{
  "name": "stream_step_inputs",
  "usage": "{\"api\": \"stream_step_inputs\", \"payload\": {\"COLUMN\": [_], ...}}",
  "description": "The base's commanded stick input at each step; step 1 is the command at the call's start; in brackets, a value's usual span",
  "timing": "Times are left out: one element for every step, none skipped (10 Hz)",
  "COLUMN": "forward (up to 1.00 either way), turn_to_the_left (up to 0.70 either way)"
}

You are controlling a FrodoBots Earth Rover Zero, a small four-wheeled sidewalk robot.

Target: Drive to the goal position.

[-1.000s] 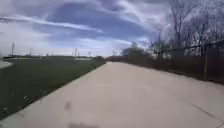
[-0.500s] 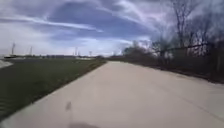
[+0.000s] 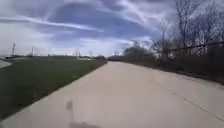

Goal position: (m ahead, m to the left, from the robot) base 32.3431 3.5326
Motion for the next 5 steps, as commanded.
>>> {"api": "stream_step_inputs", "payload": {"forward": [1.0,1.0,1.0,1.0,1.0], "turn_to_the_left": [0.01,0.01,0.01,0.0,-0.02]}}
